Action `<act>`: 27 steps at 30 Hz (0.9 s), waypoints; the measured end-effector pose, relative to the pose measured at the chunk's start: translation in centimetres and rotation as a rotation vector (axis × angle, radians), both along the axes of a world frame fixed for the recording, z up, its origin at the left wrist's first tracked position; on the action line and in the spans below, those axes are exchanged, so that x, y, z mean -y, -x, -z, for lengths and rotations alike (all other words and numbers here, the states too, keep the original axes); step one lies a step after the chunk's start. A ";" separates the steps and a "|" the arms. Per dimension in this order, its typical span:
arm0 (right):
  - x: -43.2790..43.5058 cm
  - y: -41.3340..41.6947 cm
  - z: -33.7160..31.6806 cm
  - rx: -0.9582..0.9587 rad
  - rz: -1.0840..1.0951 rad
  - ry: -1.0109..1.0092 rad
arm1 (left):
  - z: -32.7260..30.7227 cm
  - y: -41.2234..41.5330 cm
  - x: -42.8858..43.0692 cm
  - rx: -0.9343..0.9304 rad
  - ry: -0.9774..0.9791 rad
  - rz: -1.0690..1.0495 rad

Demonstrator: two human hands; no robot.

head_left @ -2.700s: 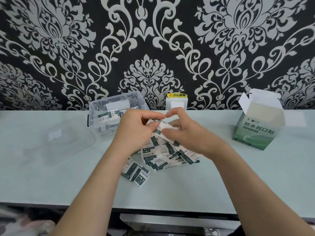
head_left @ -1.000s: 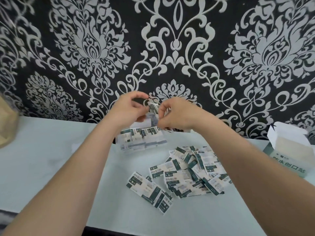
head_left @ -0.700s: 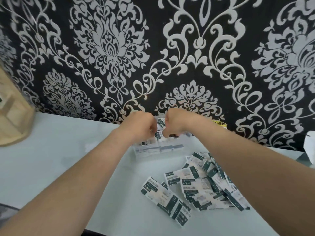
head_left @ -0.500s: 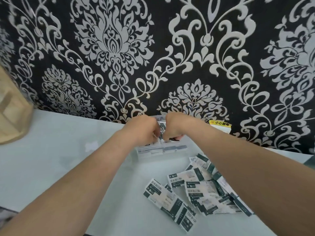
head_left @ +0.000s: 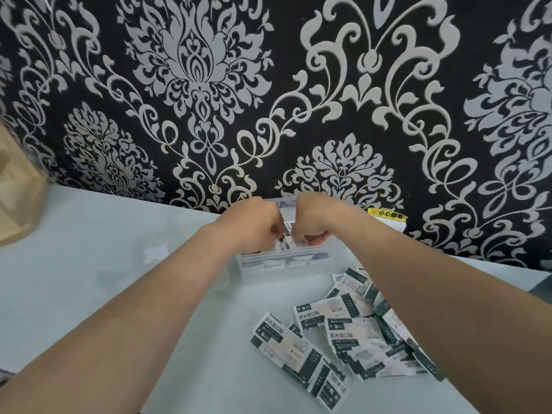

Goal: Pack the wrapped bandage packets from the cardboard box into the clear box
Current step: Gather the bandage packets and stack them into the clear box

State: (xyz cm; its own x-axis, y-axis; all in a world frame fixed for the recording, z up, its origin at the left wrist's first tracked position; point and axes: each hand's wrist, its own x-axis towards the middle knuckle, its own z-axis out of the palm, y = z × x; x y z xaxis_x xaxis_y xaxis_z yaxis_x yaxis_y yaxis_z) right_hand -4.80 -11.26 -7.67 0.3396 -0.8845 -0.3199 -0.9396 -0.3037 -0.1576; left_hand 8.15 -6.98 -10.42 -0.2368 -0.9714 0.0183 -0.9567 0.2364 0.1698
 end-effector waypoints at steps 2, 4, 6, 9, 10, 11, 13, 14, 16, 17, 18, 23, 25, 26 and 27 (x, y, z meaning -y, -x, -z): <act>-0.1 -0.1 0.1 -0.025 -0.005 0.027 | 0.0 0.2 0.1 -0.011 -0.003 -0.006; -0.2 -0.2 0.4 -0.045 -0.014 0.053 | 0.1 0.2 0.2 -0.015 -0.012 -0.015; -0.3 -0.2 0.7 -0.050 -0.024 0.069 | 0.2 0.2 0.3 -0.011 -0.017 -0.029; -0.3 -0.3 0.8 -0.041 -0.033 0.062 | 0.0 -0.2 0.2 0.032 0.018 -0.065; -0.3 -0.3 0.7 -0.035 -0.032 0.057 | -0.2 -0.3 0.1 0.058 0.031 -0.078; -0.3 -0.3 0.7 -0.029 -0.031 0.053 | -0.4 -0.4 0.1 0.081 0.037 -0.087; -0.2 -0.3 0.7 -0.026 -0.032 0.048 | -0.5 -0.4 0.0 0.109 0.017 -0.091; -0.2 -0.4 0.7 -0.029 -0.032 0.047 | -0.5 -0.4 -0.1 0.116 0.005 -0.090; -0.1 -0.6 0.8 -0.043 -0.035 0.049 | -0.4 -0.3 -0.1 0.129 -0.007 -0.090; -0.1 -0.7 0.8 -0.052 -0.039 0.051 | -0.4 -0.2 -0.1 0.132 -0.010 -0.089; -0.2 -0.8 0.9 -0.058 -0.042 0.053 | -0.4 -0.2 -0.1 0.131 -0.011 -0.087; -0.7 -0.2 0.2 0.025 -0.028 0.092 | -1.0 -0.1 -0.6 0.060 0.023 -0.096; -1.4 0.7 -0.7 0.132 -0.009 0.127 | -1.9 0.4 -1.5 -0.003 0.059 -0.078; -1.7 1.0 -1.2 0.198 -0.007 0.147 | -2.6 0.8 -2.0 -0.046 0.065 -0.068; -2.2 1.7 -1.8 0.265 -0.008 0.158 | -3.3 1.3 -2.7 -0.094 0.061 -0.055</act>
